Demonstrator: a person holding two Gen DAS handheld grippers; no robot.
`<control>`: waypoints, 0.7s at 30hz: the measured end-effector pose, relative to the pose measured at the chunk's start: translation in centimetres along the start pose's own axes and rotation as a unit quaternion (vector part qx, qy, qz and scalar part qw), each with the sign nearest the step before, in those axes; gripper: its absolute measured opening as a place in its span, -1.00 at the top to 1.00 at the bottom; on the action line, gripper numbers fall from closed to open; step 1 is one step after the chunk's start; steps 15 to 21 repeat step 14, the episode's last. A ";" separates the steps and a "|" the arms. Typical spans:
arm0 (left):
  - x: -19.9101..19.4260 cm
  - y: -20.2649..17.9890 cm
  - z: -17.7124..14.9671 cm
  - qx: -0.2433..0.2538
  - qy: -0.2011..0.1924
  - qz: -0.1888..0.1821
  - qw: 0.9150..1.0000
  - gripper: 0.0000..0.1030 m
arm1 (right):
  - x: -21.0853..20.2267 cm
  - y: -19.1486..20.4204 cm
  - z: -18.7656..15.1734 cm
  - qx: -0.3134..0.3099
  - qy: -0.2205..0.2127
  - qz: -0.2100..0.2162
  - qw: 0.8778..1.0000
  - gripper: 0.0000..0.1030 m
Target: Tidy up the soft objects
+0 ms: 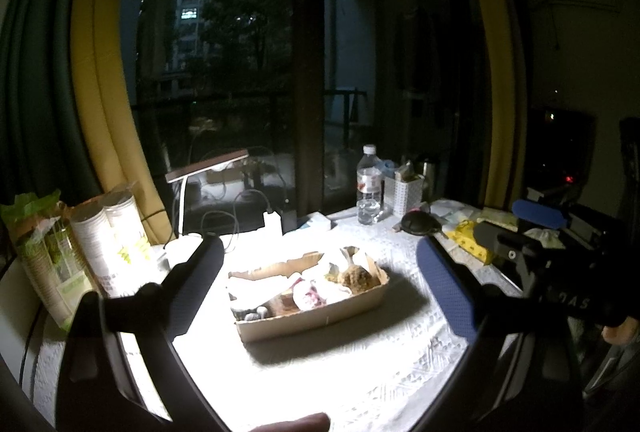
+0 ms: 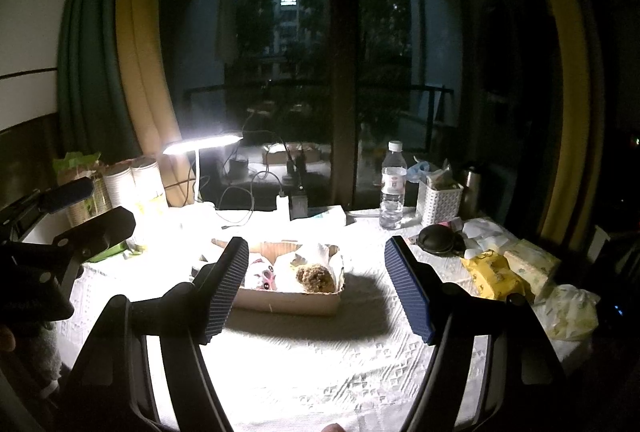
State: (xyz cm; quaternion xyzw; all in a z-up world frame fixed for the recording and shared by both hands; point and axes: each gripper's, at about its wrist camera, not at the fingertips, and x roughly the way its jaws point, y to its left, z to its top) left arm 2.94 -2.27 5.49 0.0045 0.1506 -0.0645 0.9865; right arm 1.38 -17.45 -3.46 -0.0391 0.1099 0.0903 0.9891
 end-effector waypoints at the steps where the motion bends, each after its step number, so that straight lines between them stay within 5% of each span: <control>1: 0.0 0.1 -0.1 -0.001 0.001 0.000 1.000 -0.90 | 0.1 0.1 -0.1 -0.001 0.001 0.001 1.000 -0.43; 21: 1.4 1.2 -0.7 -0.008 0.005 0.002 1.000 -0.90 | 2.0 0.6 0.1 -0.002 0.014 0.007 1.000 -0.43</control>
